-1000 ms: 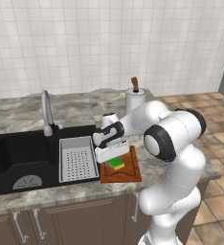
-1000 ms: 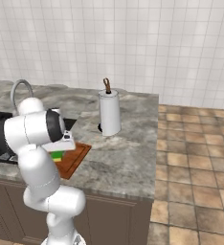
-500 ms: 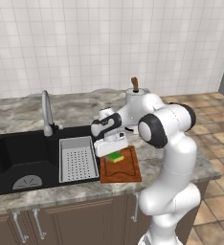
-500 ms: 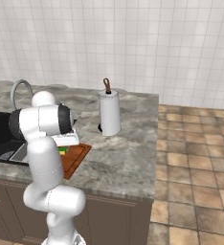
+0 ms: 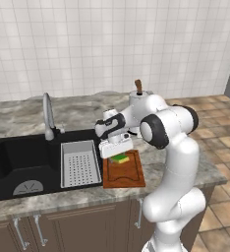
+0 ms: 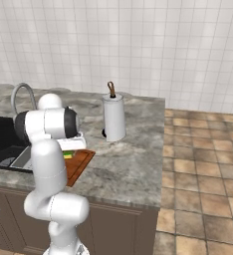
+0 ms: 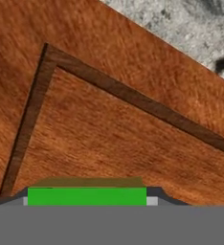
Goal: Pick up the sponge from the counter and clean the cutting board by briefly scrubbing or pressing down on the cutting board. Once finished, release the sponge.
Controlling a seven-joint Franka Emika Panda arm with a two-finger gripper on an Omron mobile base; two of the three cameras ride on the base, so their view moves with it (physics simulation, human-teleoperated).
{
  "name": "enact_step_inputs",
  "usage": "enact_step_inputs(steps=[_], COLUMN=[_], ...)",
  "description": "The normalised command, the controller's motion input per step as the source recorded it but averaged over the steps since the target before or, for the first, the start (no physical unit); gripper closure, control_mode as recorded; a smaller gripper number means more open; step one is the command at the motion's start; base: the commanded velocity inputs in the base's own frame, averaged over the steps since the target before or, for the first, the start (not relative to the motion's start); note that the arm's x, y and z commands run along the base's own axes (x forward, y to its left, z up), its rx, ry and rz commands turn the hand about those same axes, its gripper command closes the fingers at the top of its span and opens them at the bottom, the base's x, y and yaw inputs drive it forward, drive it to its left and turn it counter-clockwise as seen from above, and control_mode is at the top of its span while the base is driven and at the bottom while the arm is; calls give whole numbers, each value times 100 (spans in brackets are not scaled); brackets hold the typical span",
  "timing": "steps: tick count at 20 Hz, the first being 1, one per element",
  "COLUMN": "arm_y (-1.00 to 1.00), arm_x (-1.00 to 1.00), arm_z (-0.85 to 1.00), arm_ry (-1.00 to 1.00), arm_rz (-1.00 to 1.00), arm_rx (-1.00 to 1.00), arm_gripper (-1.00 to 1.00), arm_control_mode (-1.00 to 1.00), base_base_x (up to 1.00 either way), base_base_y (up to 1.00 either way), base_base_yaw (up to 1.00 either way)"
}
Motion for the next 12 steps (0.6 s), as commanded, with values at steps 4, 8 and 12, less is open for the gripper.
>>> enact_step_inputs(steps=[4,8,12], arm_y=[-55,-61,-65], arm_x=[25,31,39], arm_z=[-27,-25,-28], arm_ry=[0,0,0], arm_rz=[0,0,0], arm_rx=[0,0,0], arm_gripper=[100,100,100], arm_control_mode=[-100,-100,-100], base_base_x=[0,0,0], base_base_y=[0,0,0], base_base_yaw=[0,0,0])
